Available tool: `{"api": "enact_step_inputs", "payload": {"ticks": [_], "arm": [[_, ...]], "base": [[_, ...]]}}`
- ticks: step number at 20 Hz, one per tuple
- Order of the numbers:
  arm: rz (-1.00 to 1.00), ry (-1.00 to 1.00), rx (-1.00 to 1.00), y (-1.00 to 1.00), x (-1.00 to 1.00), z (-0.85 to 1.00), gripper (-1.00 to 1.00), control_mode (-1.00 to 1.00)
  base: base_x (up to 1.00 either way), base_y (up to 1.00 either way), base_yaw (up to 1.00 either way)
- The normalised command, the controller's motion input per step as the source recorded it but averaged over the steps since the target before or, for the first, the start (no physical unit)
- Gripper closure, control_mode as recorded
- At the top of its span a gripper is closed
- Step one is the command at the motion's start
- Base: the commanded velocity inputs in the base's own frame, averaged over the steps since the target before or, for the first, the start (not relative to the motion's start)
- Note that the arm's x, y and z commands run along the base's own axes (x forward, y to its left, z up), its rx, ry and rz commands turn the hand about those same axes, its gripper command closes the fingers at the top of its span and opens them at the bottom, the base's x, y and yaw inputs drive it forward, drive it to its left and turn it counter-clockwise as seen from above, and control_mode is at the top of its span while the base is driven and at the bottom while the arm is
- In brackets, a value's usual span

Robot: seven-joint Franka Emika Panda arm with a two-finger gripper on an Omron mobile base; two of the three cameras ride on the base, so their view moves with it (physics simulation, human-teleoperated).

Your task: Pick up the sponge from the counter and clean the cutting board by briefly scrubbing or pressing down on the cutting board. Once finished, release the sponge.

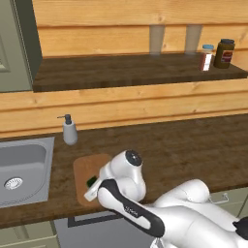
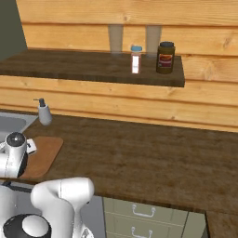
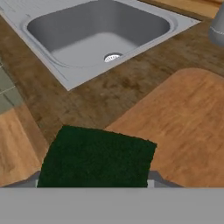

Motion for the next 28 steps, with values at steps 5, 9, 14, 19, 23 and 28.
{"api": "enact_step_inputs", "payload": {"ticks": [5, 9, 14, 19, 23, 28], "arm": [[0.00, -0.09, 0.00, 0.00, 0.38, -0.47, 1.00, -1.00], [0.00, -0.04, 0.00, 0.00, 0.61, -0.40, 1.00, -1.00], [0.00, -0.04, 0.00, 0.00, 0.54, -0.14, 1.00, -1.00], [0.00, -0.02, 0.00, 0.00, 0.57, -0.34, 1.00, -1.00], [0.00, -0.03, 0.00, 0.00, 0.67, -0.51, 1.00, -1.00], [0.00, -0.05, 0.00, 0.00, 0.69, -0.34, 1.00, -1.00]], "base": [[0.00, 0.00, 0.00], [0.00, 0.00, 0.00], [0.00, 0.00, 0.00], [0.00, 0.00, 0.00], [0.00, 0.00, 0.00], [0.00, 0.00, 0.00]]}}
